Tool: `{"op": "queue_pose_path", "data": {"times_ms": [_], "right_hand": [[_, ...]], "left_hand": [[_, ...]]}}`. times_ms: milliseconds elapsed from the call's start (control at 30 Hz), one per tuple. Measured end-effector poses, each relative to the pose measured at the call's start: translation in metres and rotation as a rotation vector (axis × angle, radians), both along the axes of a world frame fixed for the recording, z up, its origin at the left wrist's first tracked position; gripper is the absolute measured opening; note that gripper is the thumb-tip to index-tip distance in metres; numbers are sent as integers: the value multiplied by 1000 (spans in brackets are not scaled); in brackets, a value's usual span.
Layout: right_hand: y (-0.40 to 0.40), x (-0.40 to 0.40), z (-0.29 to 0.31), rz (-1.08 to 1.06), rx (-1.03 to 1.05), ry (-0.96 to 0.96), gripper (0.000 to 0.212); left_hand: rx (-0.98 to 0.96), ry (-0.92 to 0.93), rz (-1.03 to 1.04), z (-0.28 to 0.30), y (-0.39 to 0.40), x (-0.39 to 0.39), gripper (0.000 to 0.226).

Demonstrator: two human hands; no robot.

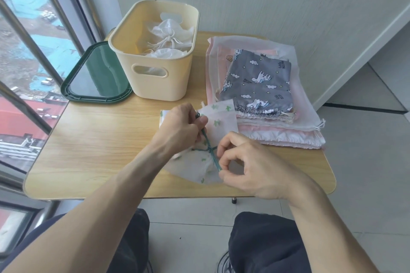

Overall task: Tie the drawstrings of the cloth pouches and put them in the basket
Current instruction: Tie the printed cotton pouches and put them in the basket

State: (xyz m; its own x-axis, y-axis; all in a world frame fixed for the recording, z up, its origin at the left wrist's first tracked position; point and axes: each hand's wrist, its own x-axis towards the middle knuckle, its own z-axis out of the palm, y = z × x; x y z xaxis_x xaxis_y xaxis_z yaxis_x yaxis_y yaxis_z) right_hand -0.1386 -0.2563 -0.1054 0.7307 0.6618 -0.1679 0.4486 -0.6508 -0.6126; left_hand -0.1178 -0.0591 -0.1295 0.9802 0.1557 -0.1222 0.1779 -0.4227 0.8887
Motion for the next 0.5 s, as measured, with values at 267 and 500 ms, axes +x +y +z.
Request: {"op": "queue_pose_path", "data": {"times_ms": [267,500], "right_hand": [[3,6,-1,-260,357,18,15],[7,11,-9,-343,556,17,25]], "left_hand": [[-66,156,-417,22,15,-14,54],[-38,47,-571,17,20,-14,48]]}}
